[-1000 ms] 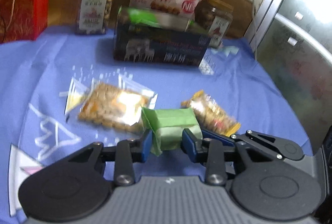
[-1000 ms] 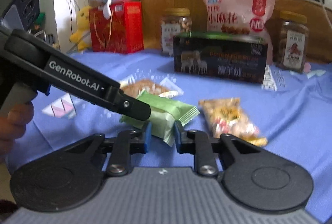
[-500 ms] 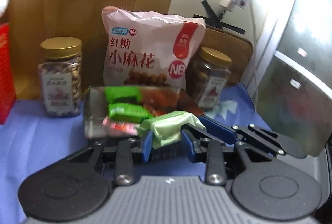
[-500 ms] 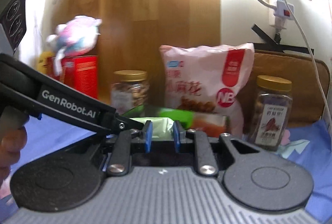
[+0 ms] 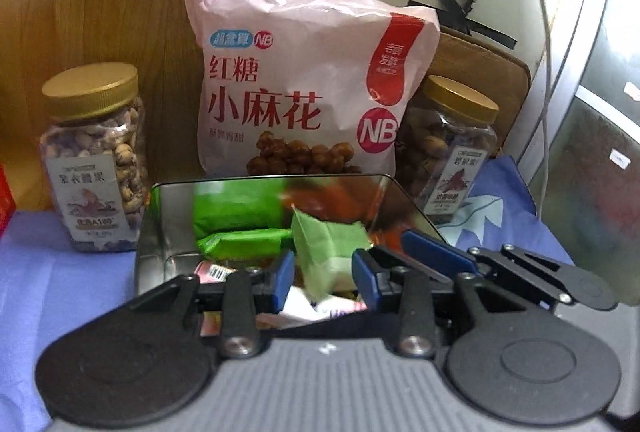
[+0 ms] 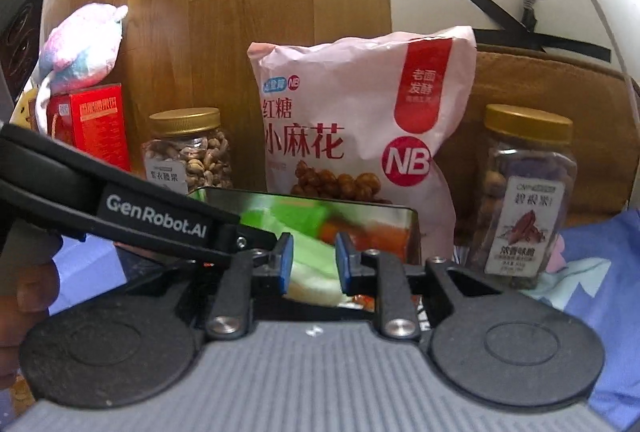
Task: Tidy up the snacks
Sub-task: 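Carry the green cake packet into the dark tin and open the right gripper, then move the right gripper to the clear seed packet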
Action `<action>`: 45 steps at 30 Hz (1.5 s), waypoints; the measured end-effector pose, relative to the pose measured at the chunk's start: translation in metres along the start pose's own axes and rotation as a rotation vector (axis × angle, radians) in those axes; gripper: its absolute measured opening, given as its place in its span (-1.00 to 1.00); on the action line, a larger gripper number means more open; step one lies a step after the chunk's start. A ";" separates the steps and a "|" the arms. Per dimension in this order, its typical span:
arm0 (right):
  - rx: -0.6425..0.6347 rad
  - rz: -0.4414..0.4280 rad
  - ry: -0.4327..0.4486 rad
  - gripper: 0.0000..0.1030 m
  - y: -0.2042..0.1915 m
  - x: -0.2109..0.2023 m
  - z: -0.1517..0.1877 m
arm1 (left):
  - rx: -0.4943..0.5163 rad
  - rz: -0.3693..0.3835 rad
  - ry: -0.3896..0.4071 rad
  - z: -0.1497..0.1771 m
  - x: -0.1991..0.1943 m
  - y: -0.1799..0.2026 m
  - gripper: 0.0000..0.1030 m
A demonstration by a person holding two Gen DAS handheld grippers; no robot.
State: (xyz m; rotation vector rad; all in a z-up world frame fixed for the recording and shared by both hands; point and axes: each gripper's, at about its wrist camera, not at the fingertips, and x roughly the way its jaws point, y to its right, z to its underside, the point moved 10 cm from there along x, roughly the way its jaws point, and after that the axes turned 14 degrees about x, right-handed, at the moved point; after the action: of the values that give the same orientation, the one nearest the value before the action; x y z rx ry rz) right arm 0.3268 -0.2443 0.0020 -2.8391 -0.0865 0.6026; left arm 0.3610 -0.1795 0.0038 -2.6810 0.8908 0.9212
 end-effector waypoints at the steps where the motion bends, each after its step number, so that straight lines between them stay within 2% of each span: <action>1: 0.008 -0.003 0.003 -0.48 0.000 -0.005 0.000 | 0.010 -0.010 0.004 0.000 -0.006 0.002 -0.36; 5: 0.041 -0.024 0.025 -0.48 -0.005 -0.034 0.000 | 0.044 -0.026 0.039 0.009 -0.043 0.010 -0.36; 9: 0.114 -0.070 -0.007 -0.48 -0.013 -0.068 0.021 | 0.050 -0.045 0.043 0.042 -0.082 0.011 -0.30; 15: 0.206 -0.180 -0.174 -0.46 -0.047 -0.103 0.088 | -0.009 -0.178 -0.071 0.132 -0.124 -0.014 -0.29; 18: 0.190 -0.194 -0.229 -0.44 -0.062 -0.117 0.119 | -0.011 -0.254 -0.130 0.167 -0.140 -0.016 -0.29; 21: 0.180 -0.191 -0.252 -0.43 -0.072 -0.133 0.138 | 0.005 -0.315 -0.155 0.187 -0.153 -0.010 -0.29; 25: 0.203 -0.193 -0.279 -0.43 -0.078 -0.147 0.152 | 0.019 -0.357 -0.163 0.197 -0.162 -0.004 -0.29; 33: 0.200 -0.191 -0.296 -0.41 -0.087 -0.162 0.163 | 0.023 -0.386 -0.164 0.205 -0.173 -0.002 -0.29; 45: 0.241 -0.195 -0.317 -0.40 -0.097 -0.160 0.166 | 0.002 -0.428 -0.152 0.211 -0.180 -0.027 -0.28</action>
State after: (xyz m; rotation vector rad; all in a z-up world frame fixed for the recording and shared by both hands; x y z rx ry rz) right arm 0.1123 -0.1311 -0.0593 -2.4478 -0.3184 0.9431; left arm 0.1562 0.0007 -0.0557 -2.6001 0.2673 0.9949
